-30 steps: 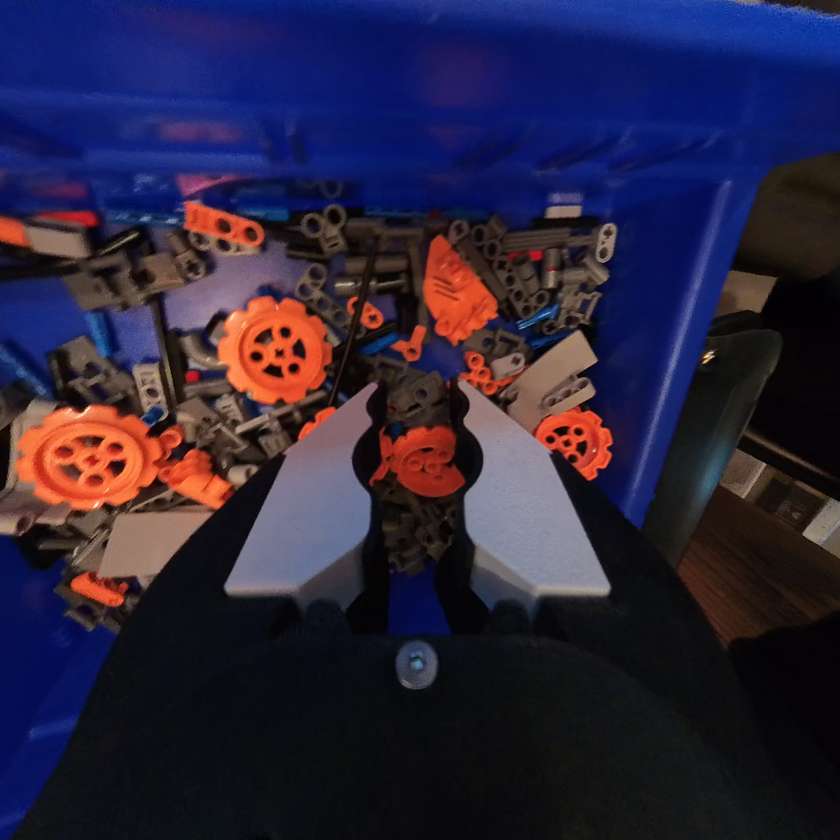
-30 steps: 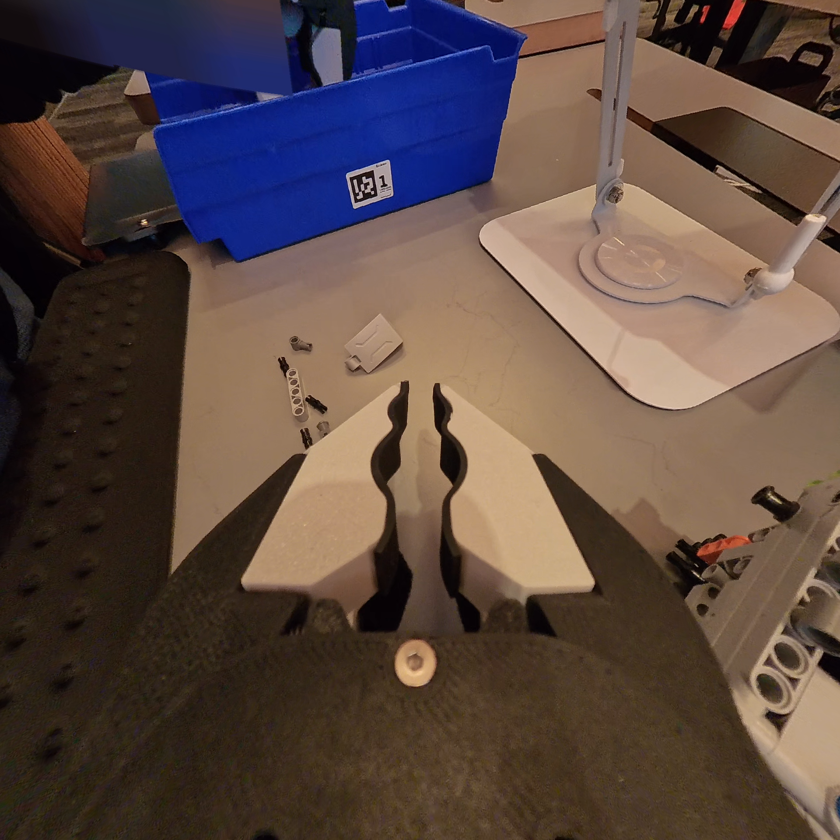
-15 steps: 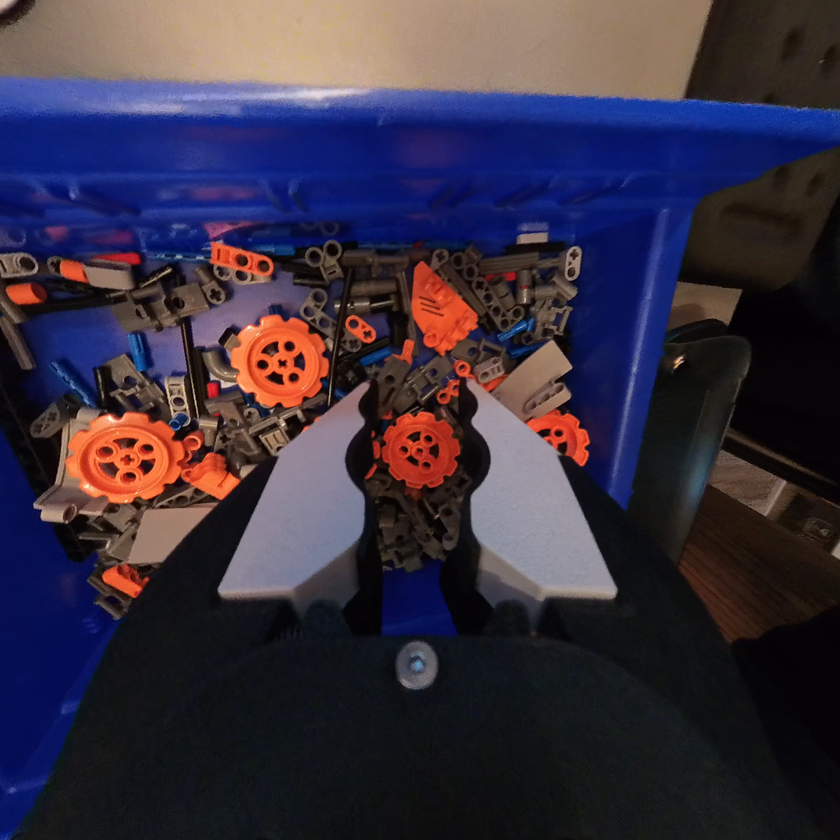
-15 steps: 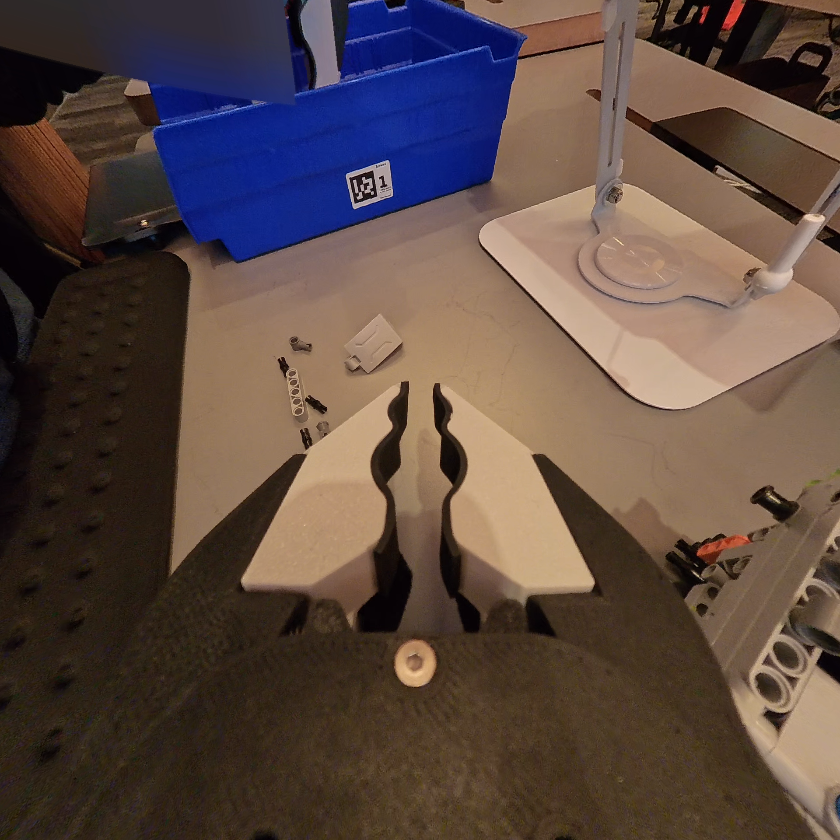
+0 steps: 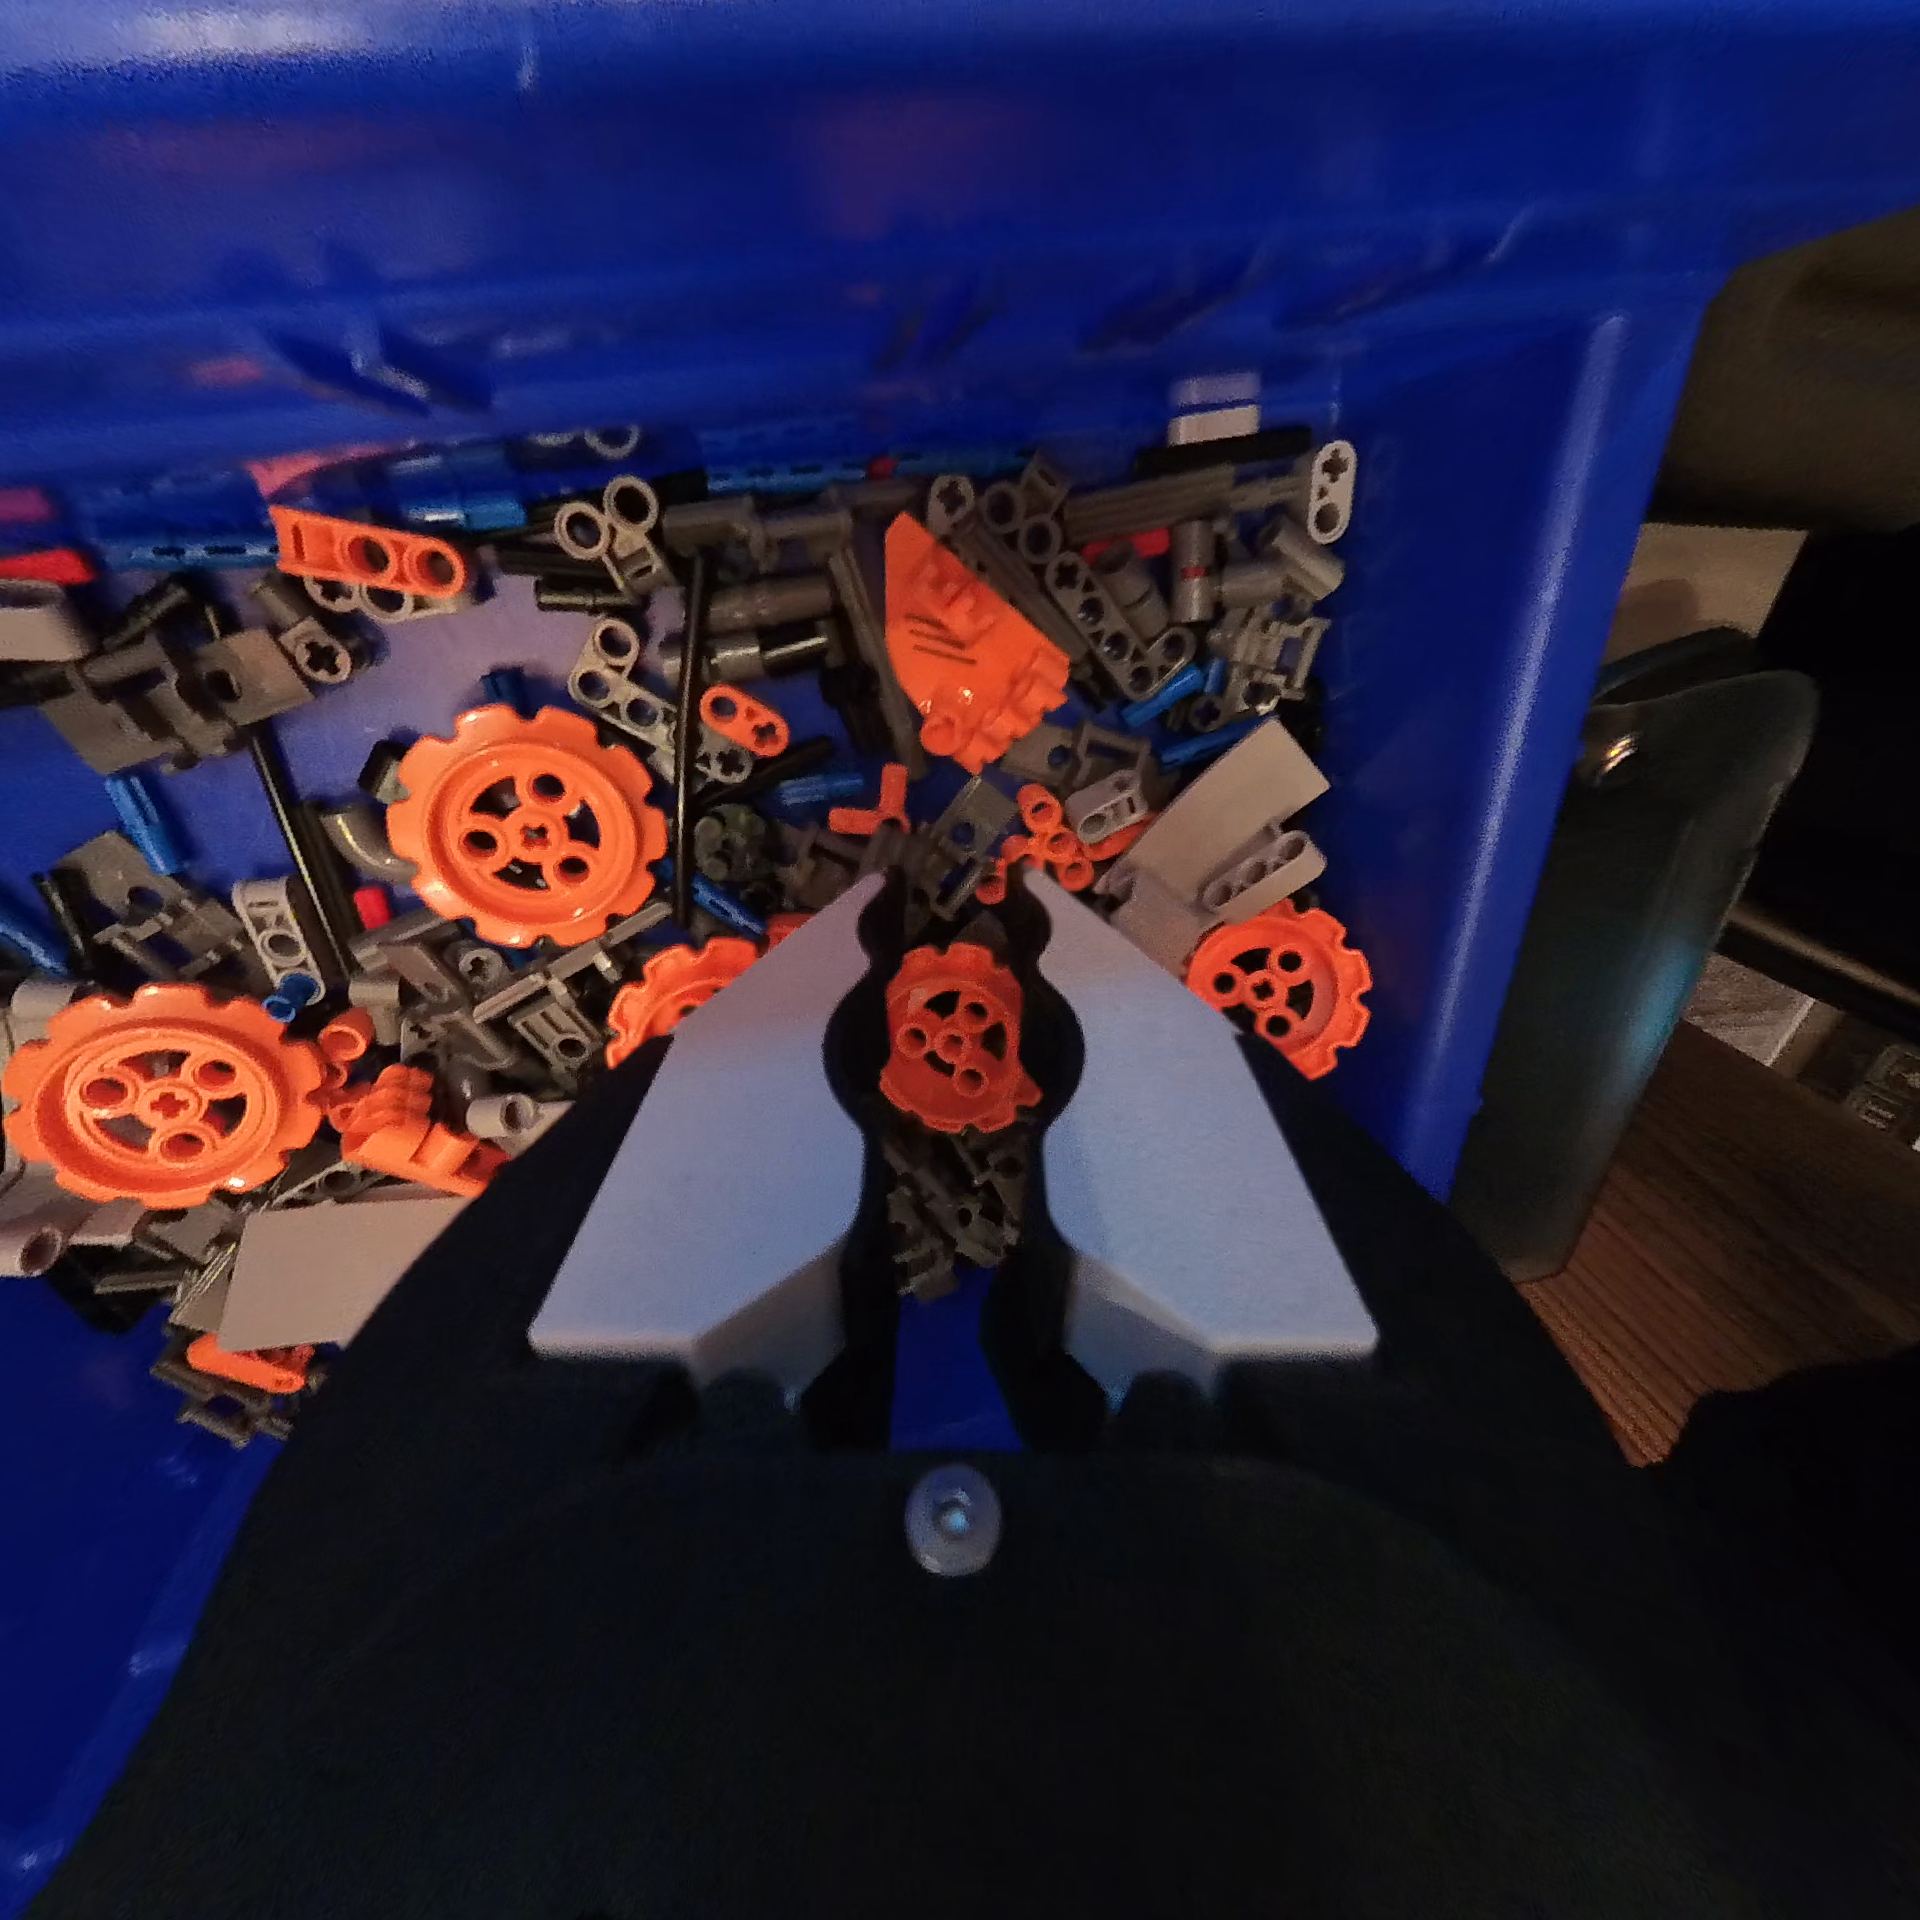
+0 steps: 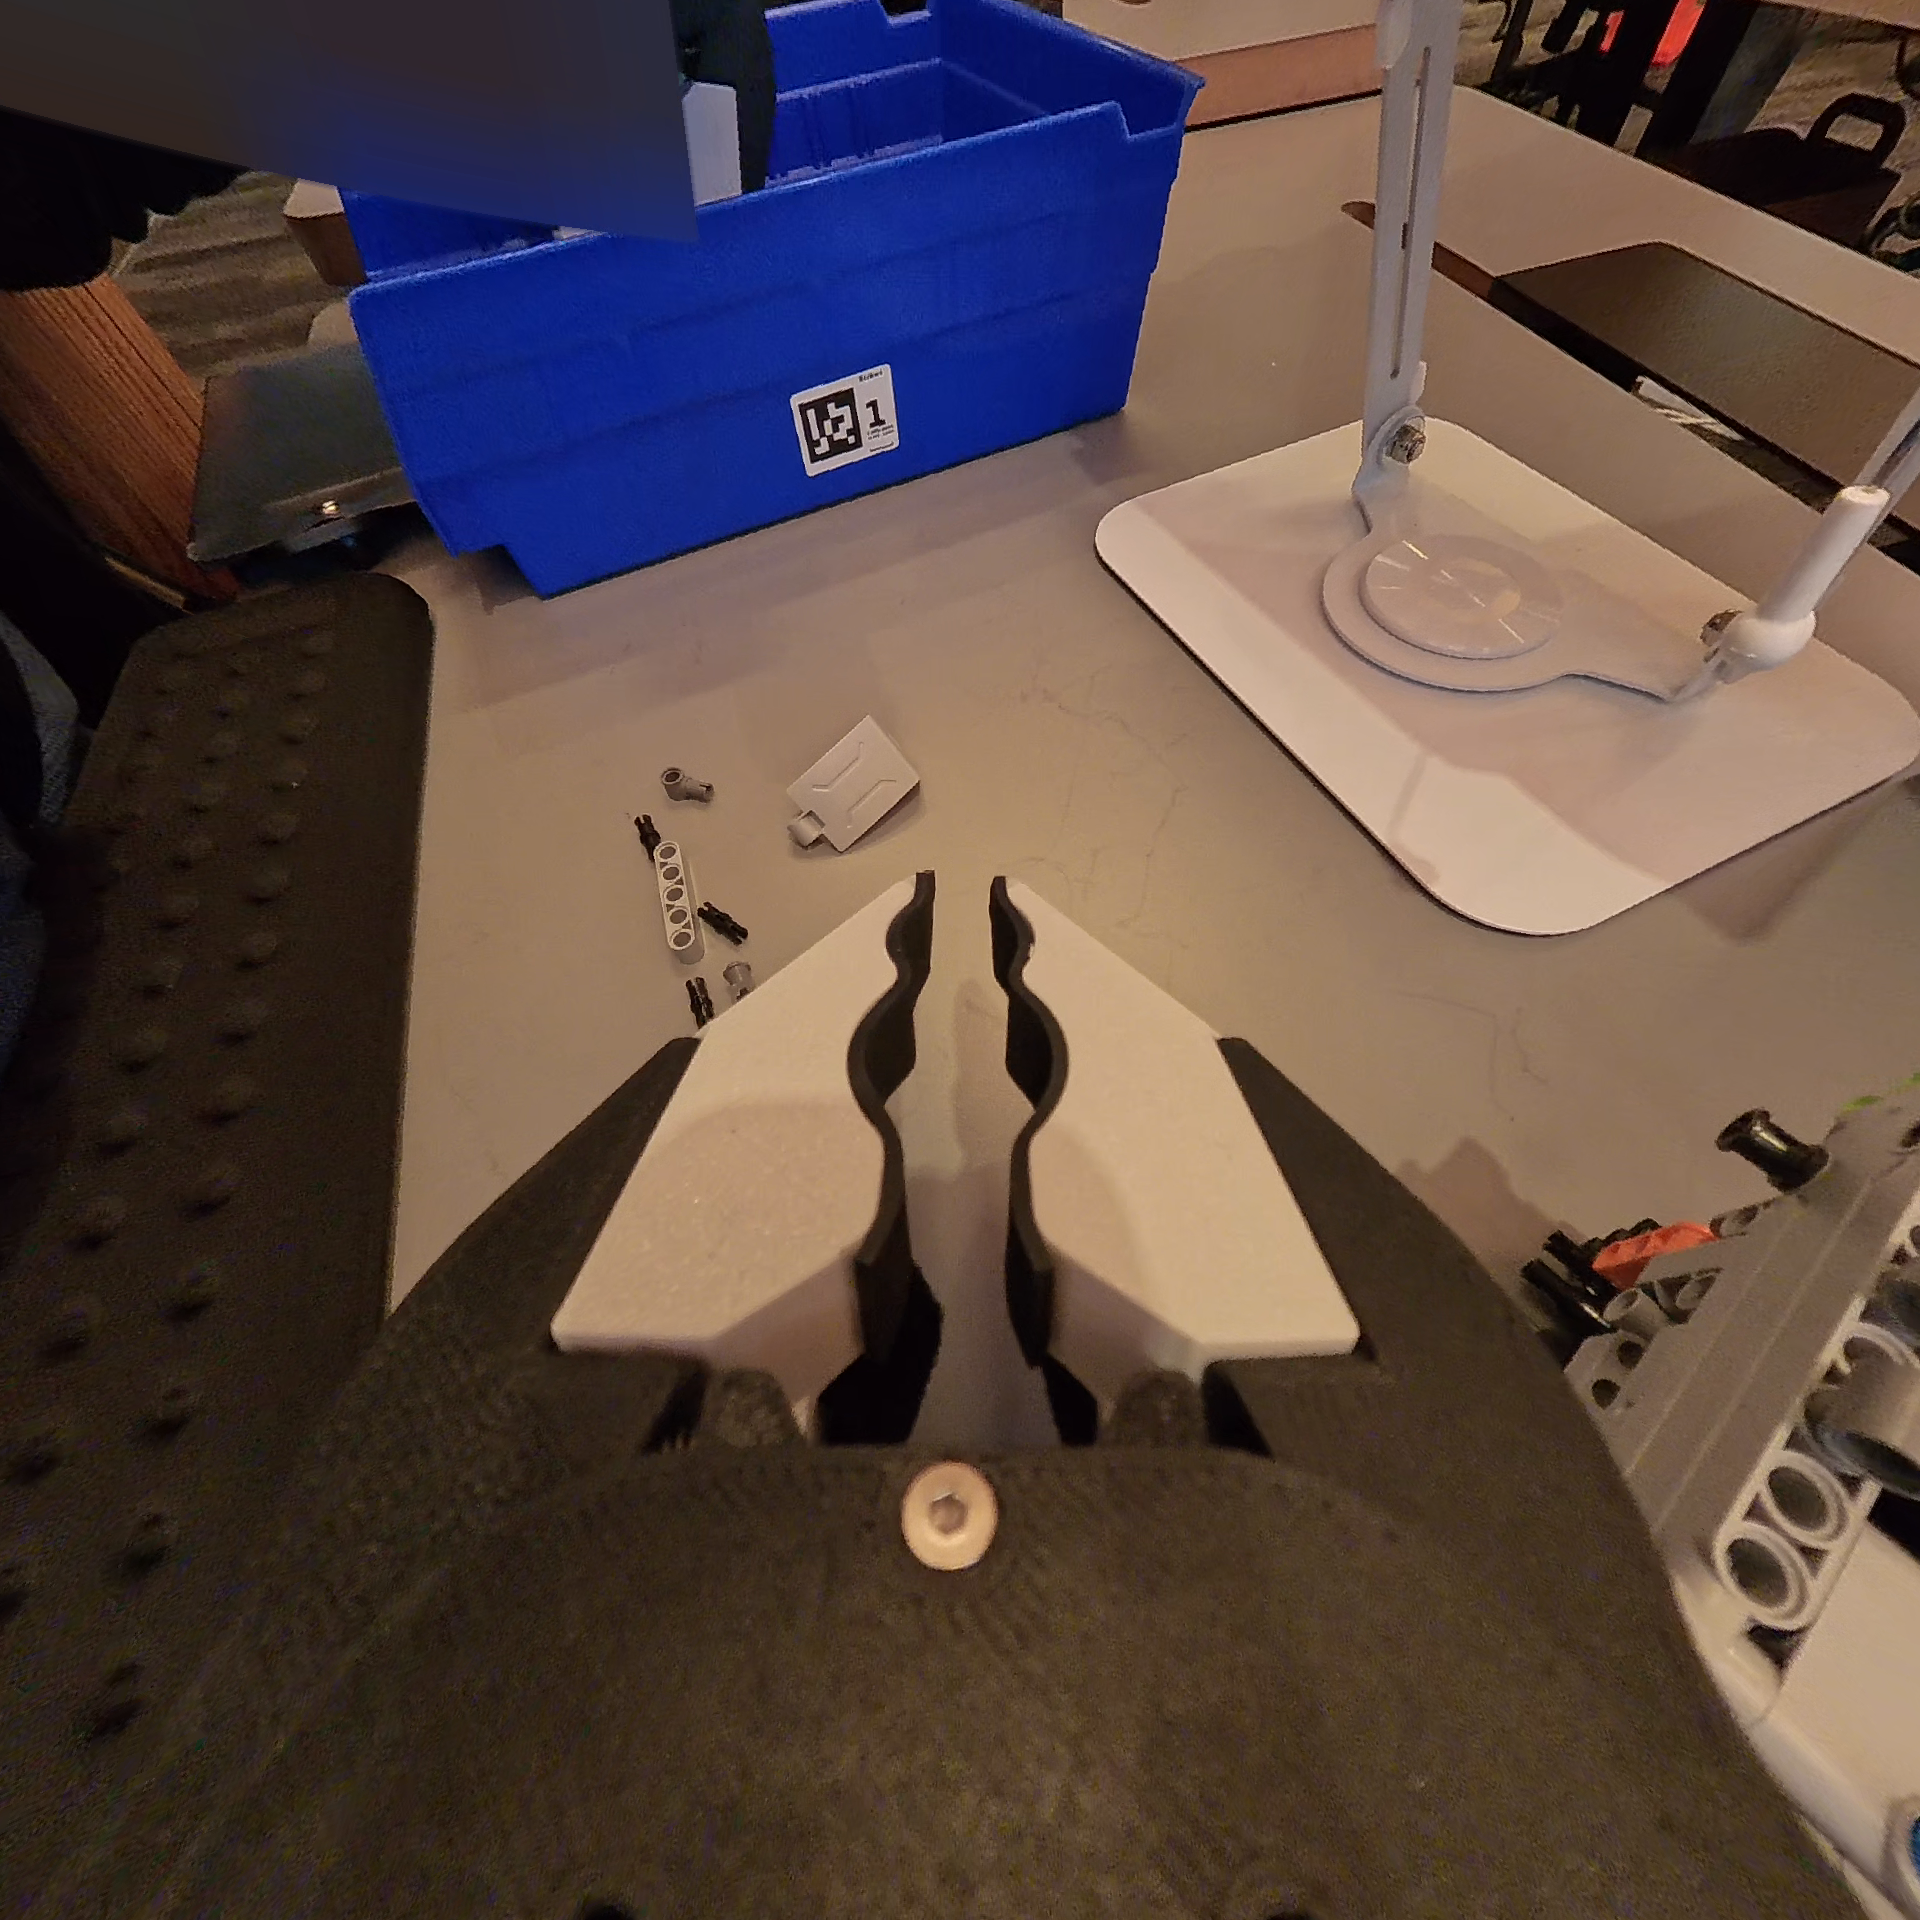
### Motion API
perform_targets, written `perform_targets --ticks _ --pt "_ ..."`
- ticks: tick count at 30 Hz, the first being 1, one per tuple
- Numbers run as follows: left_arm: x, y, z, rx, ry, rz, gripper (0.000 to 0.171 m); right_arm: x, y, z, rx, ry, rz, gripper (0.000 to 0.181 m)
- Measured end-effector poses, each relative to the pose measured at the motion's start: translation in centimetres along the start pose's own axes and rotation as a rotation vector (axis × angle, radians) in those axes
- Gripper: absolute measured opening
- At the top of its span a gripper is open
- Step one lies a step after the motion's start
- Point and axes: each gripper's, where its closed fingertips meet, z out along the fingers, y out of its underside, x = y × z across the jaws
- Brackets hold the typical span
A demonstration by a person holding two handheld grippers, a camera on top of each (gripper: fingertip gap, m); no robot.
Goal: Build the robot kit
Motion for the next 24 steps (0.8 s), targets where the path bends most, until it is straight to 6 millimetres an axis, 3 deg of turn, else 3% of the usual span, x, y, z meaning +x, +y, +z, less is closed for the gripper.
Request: perform_targets --ticks 4,16,22,24 --pt "-0.8 0.8 -0.1 -0.008 -0.030 -0.016 0.000 0.0 0.0 0.0 0.000 0.000 0.000 0.008" --pt "-0.5 5.0 -0.5 -0.088 0.056 -0.113 0.000 0.0 0.1 0.0 -0.003 0.000 0.002 0.008" --pt "-0.5 5.3 -1.2 -0.087 0.050 -0.123 0.000 0.0 0.0 0.0 -0.002 -0.002 0.000 0.008" --pt "-0.8 4.8 -1.6 -0.054 0.030 -0.129 0.009 0.0 0.0 0.0 0.000 -0.002 -0.001 0.008"
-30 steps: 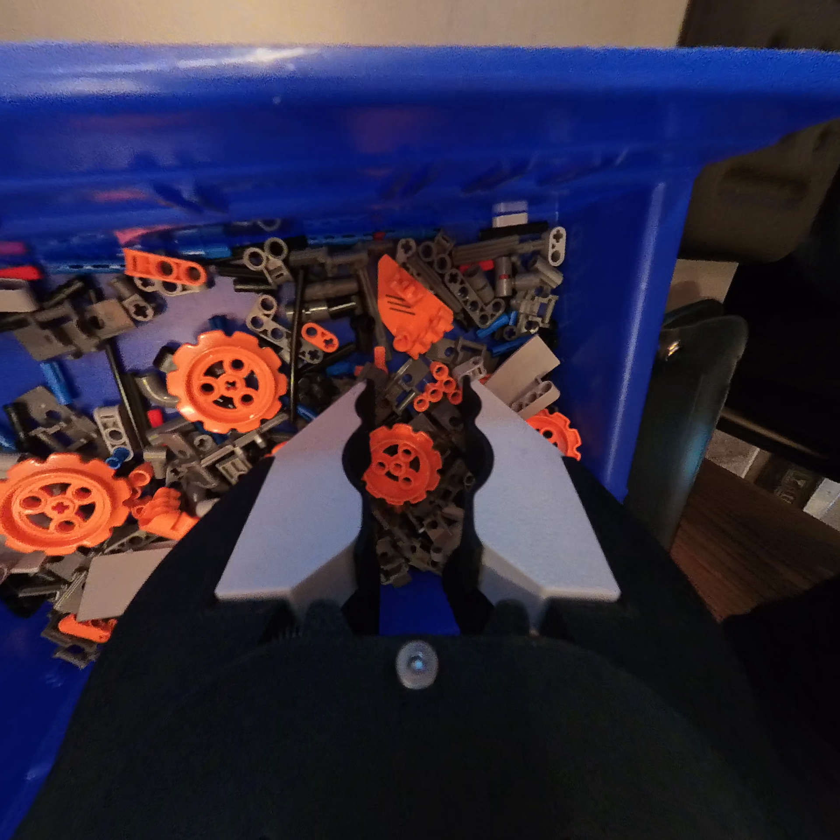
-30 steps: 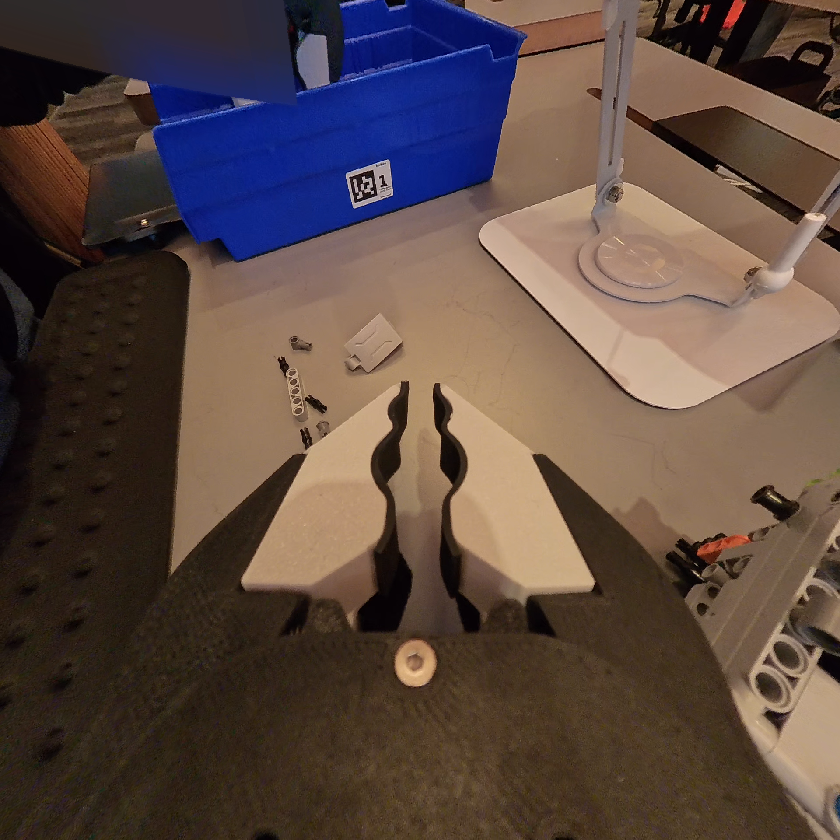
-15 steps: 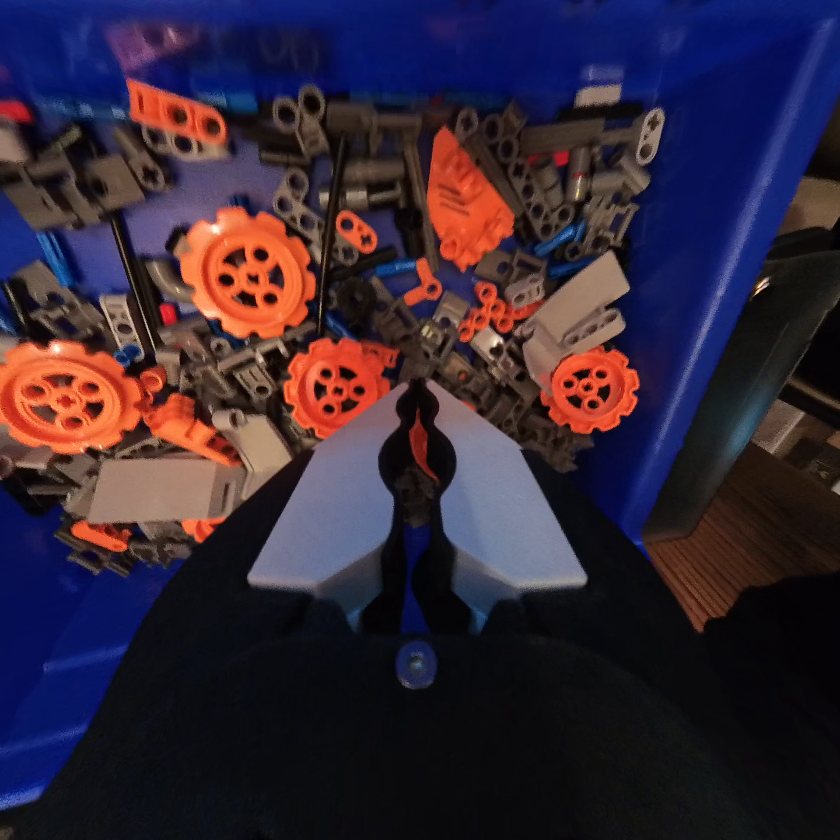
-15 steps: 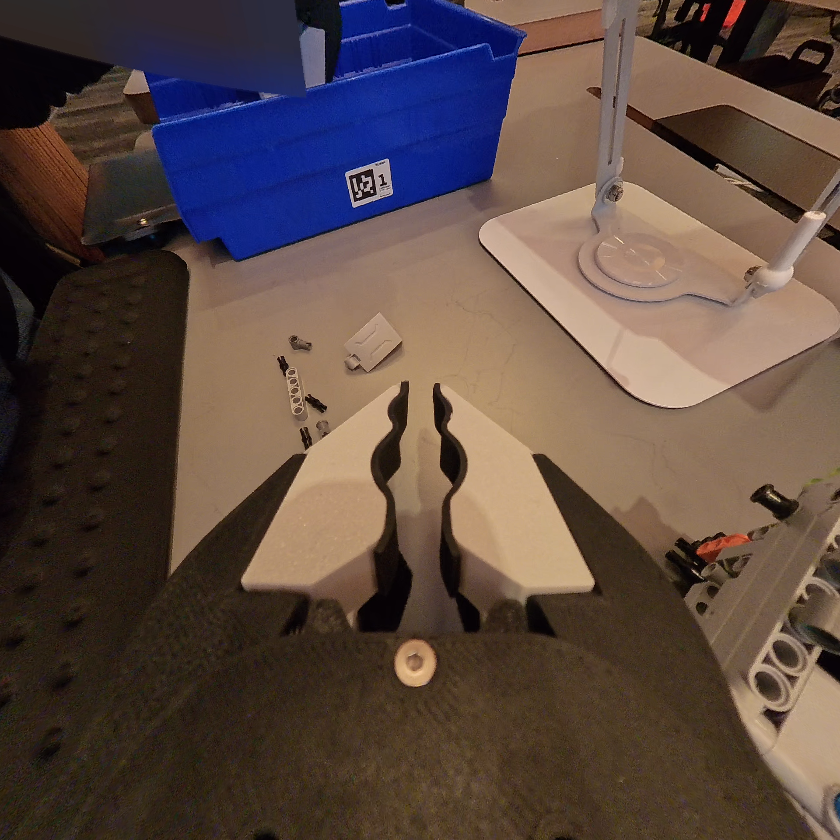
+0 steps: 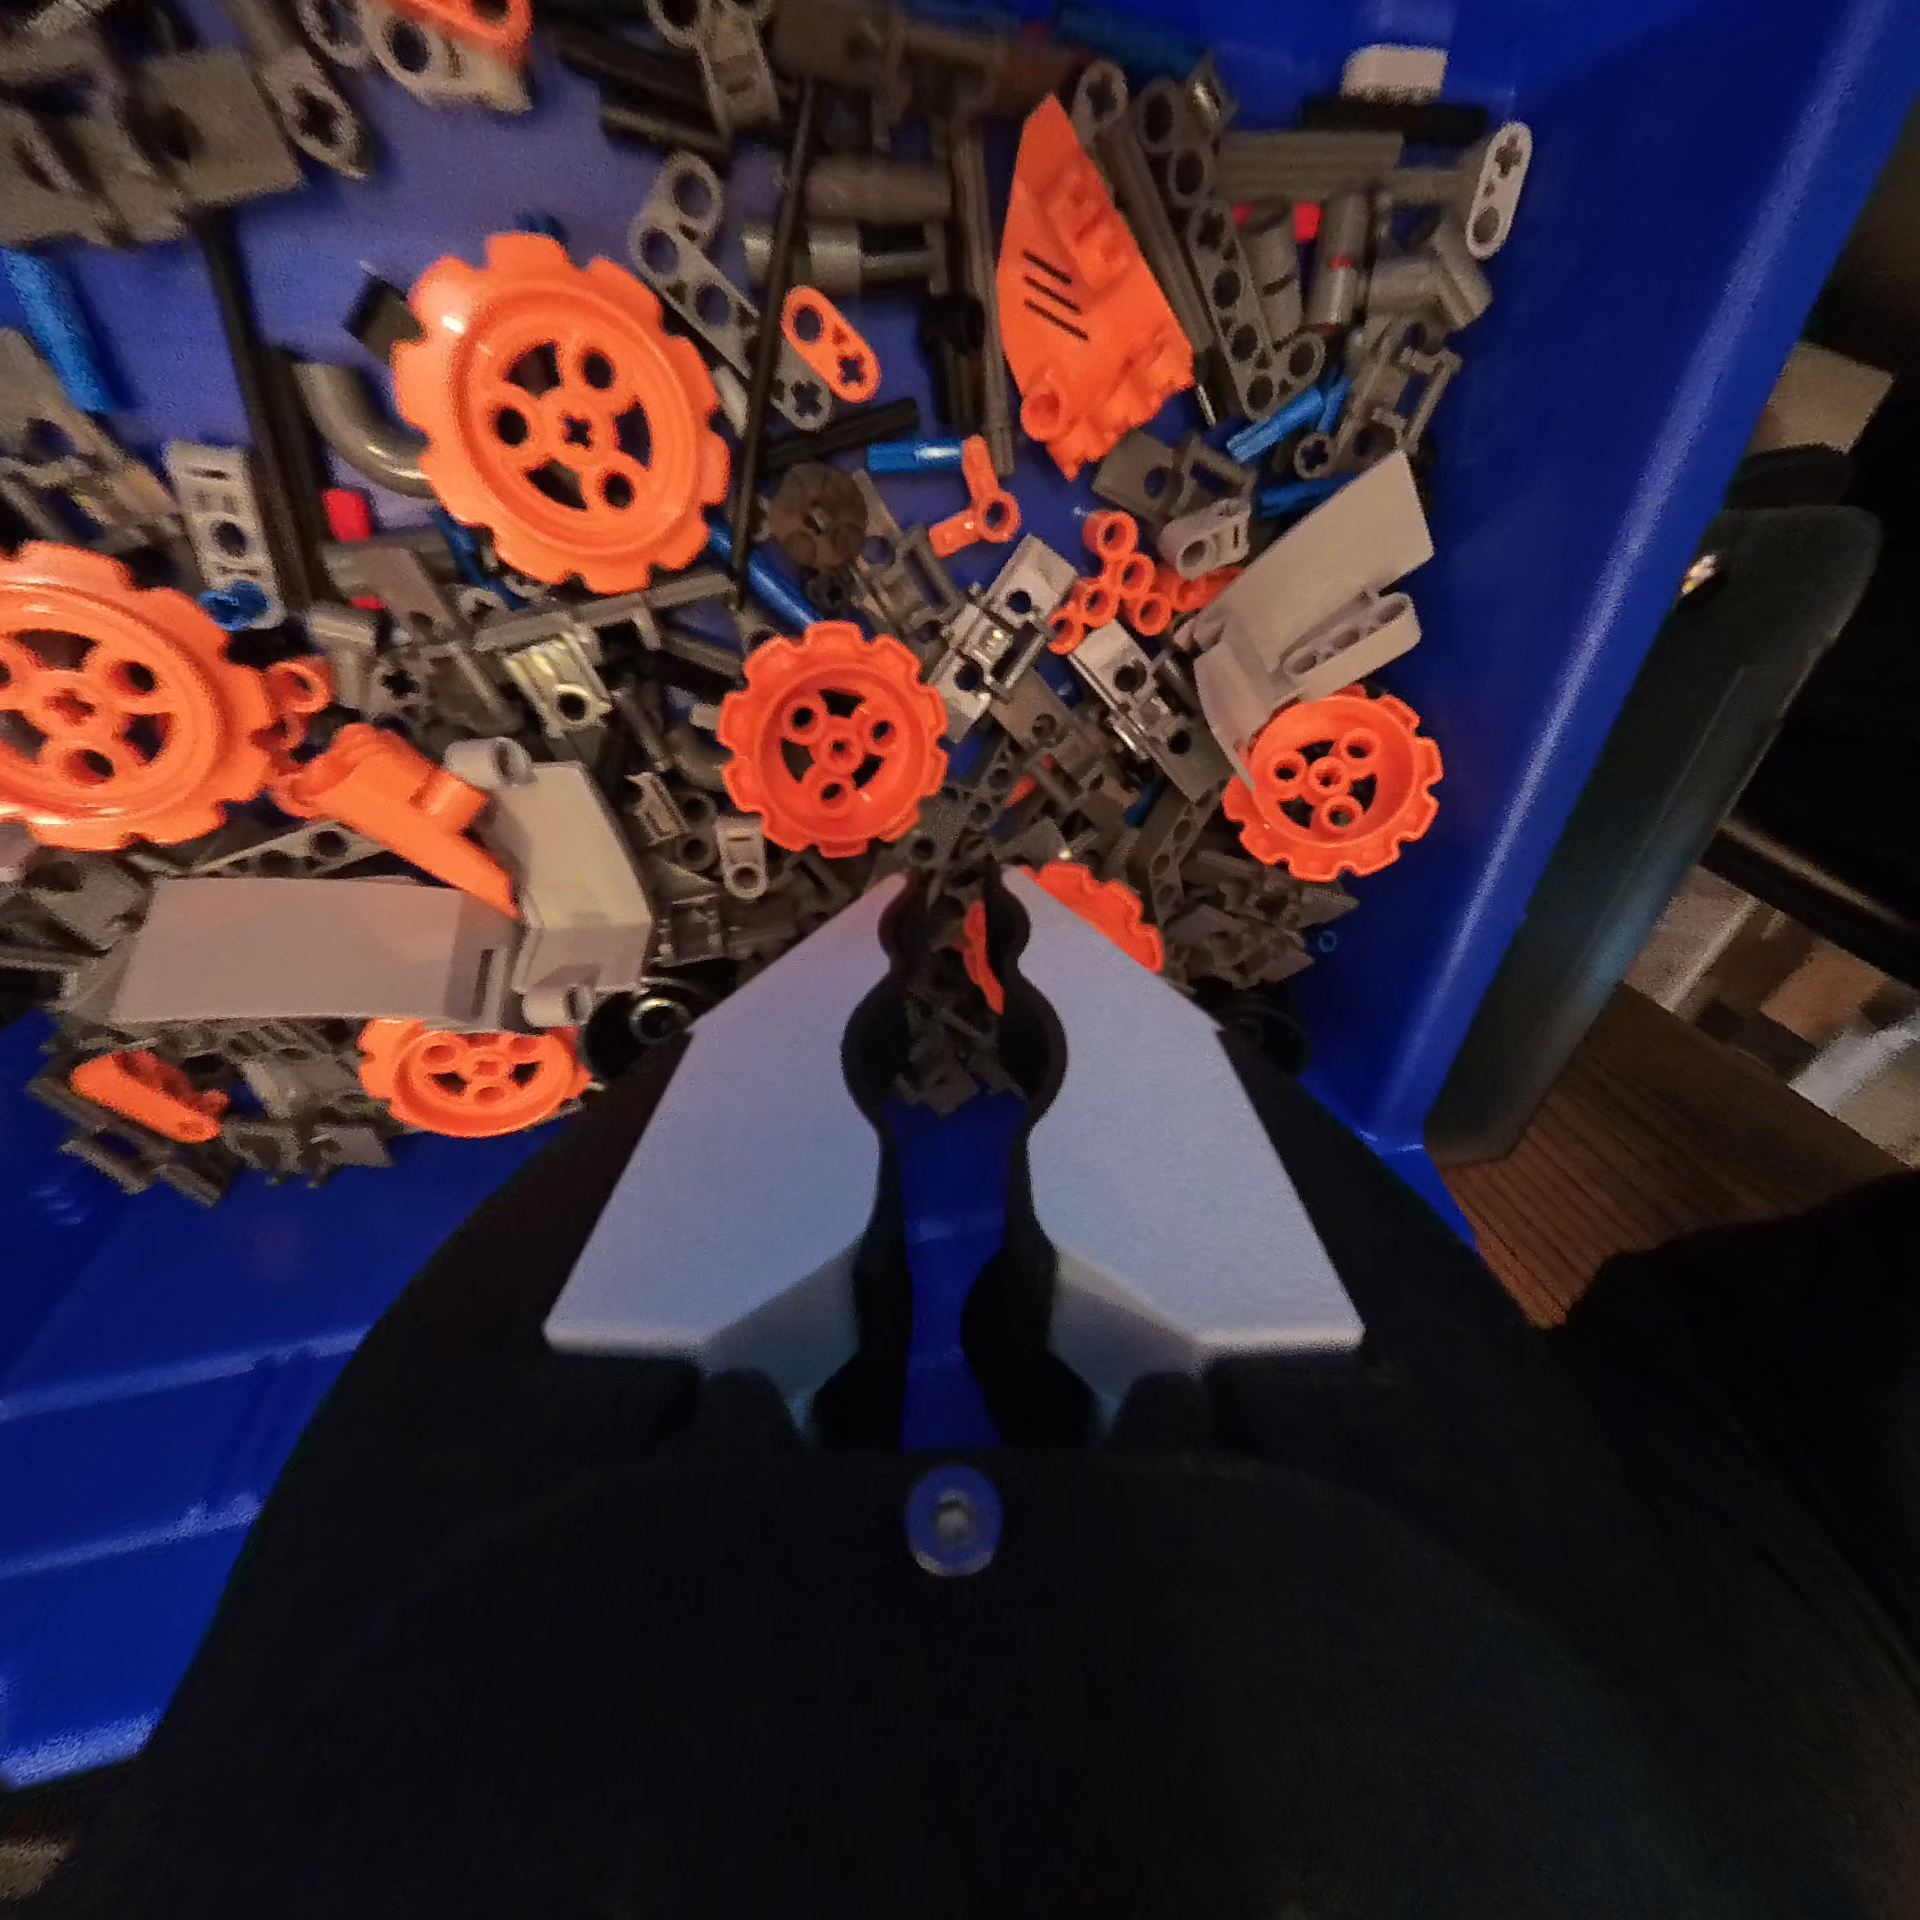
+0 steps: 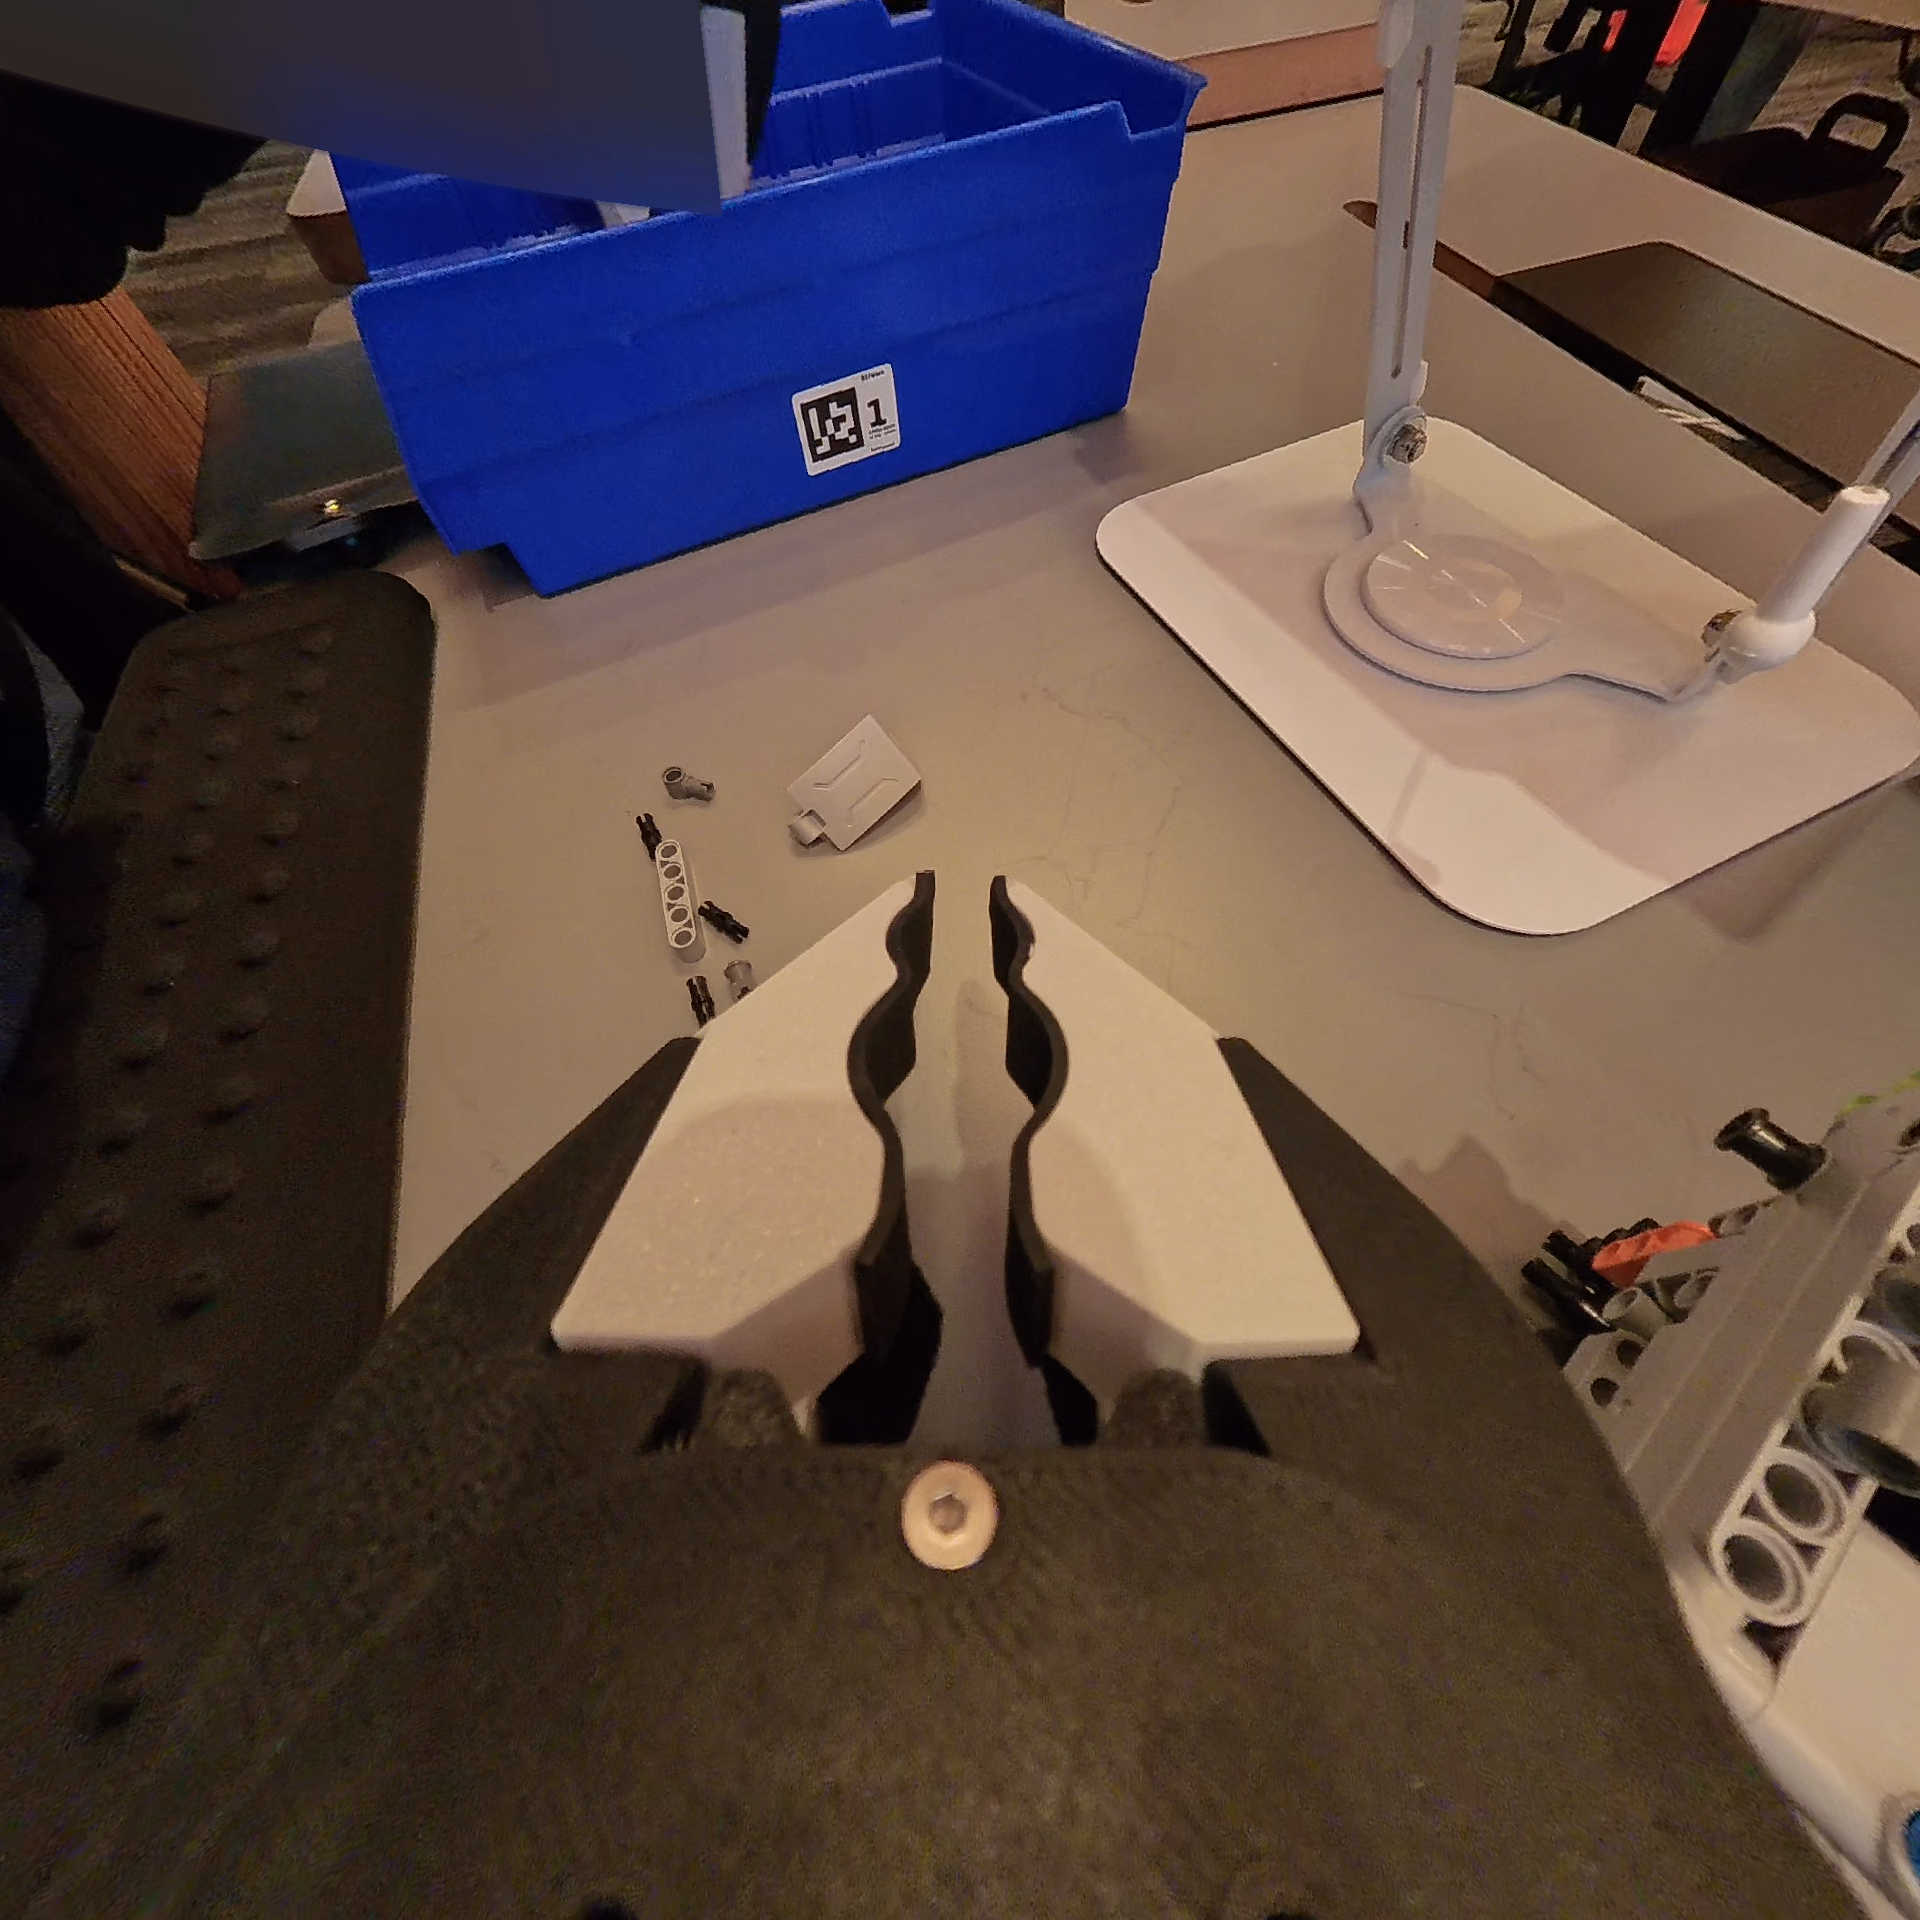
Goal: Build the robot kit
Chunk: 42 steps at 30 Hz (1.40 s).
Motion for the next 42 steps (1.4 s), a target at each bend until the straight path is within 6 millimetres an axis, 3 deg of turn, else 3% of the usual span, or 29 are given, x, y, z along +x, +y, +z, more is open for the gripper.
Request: perform_targets --ticks 6,12,21,27,34,42 --pt "-2.3 -3.6 -1.3 0.141 -0.137 0.016 0.032 0.0 0.0 0.0 0.001 0.001 0.000 0.008" --pt "-2.2 -3.3 0.8 0.058 -0.114 0.021 0.035 0.0 0.1 0.0 -0.002 -0.001 0.002 0.008" --pt "0.4 -2.3 1.0 0.040 -0.004 0.059 0.030 0.0 0.1 0.0 -0.003 -0.001 0.003 0.008" --pt "4.0 -1.2 1.4 -0.003 0.173 0.092 0.034 -0.1 0.1 0.0 -0.003 -0.005 0.002 0.008" --pt "2.4 -1.4 -0.6 0.080 0.085 0.055 0.040 -0.1 0.0 0.0 -0.001 -0.006 0.002 0.008" --pt "-2.1 -2.4 -1.7 0.147 -0.120 -0.002 0.037 -0.1 0.0 0.0 0.000 -0.005 0.002 0.008"
